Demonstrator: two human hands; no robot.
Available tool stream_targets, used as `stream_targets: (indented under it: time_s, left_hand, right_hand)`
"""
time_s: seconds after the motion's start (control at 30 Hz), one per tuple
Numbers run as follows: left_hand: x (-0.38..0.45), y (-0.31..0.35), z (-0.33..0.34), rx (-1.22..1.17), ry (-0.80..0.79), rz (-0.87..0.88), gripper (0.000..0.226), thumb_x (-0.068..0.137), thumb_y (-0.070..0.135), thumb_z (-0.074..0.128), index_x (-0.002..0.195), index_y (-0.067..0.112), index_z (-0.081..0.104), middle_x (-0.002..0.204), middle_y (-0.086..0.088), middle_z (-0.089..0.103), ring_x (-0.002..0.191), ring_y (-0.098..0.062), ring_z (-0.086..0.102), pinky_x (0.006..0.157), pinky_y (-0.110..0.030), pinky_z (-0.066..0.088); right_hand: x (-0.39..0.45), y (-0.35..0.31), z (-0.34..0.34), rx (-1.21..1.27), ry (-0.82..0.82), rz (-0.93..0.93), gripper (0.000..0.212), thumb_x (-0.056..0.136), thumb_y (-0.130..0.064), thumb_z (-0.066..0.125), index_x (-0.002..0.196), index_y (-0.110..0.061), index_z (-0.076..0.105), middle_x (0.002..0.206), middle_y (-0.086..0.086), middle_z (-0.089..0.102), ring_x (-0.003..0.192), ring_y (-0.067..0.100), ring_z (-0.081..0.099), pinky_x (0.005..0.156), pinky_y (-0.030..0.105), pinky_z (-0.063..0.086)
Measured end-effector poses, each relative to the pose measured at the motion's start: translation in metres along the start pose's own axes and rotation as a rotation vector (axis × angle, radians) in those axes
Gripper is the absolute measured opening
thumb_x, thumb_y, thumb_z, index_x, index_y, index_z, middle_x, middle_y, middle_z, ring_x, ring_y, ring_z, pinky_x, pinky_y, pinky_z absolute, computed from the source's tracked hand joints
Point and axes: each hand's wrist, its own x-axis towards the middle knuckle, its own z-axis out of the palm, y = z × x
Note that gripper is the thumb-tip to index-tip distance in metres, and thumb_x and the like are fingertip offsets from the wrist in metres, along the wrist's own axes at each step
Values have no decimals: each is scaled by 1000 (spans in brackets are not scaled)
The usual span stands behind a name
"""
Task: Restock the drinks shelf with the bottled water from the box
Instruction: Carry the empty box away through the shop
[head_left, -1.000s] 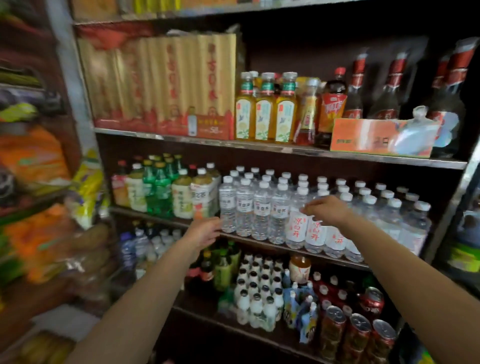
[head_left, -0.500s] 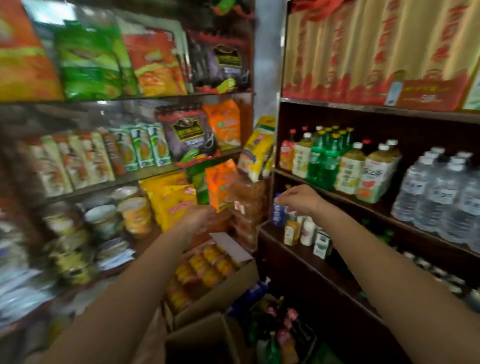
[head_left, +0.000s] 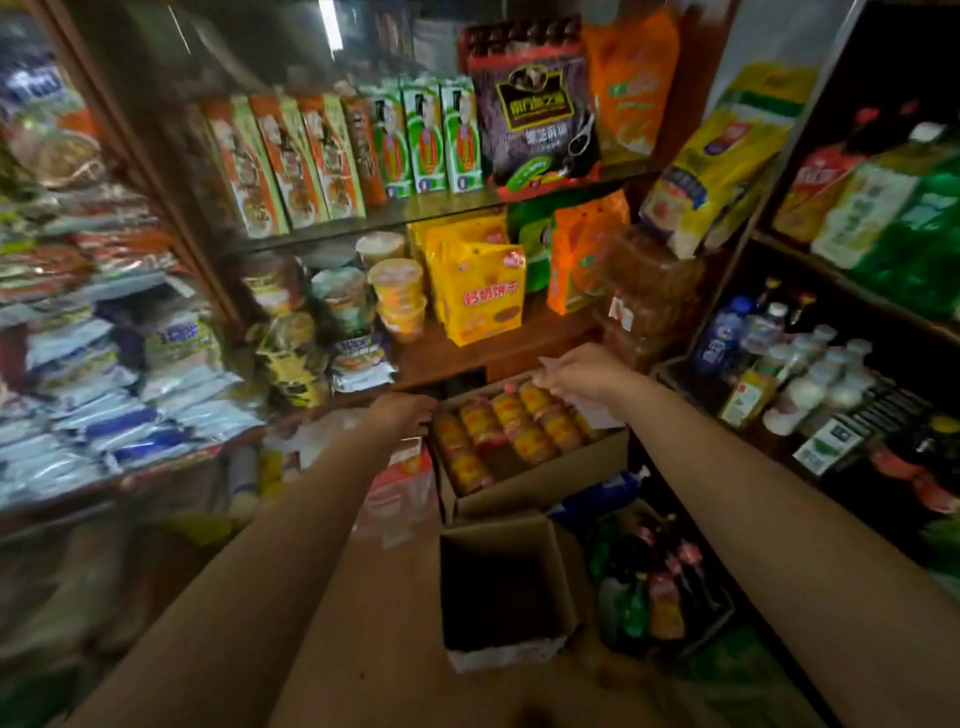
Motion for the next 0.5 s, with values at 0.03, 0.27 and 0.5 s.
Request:
stream_targets:
  time_s: [0.03,0.27,0.5]
  left_hand:
    - [10,-7,2,9,-7,-30,11,95,17,51,86,14,58,93,-6,56,78,-17,54,68,-24,45]
    - [91,-72,21,106,-4,-314,14,92,13,57,84,3,61,84,-12,55,69,-19,50,63,-26,40]
    - [161,-121,48,200,-20,-460,45,89,23,61,128,3,54,125,-13,55,108,-27,53,83,-33,43]
  right_hand:
    - [12,6,7,-1,-24,35,33,87,-28,69,110,-5,65,118,8,64,104,21,62,93,37,52]
    - [82,54,41,-66,-137,284,48,85,-31,71,124,-7,57,116,6,63,89,18,59,60,26,45]
    - [156,126,79,-121,-253,455,51,90,-27,67,134,-7,50,132,8,55,106,23,56,69,25,42]
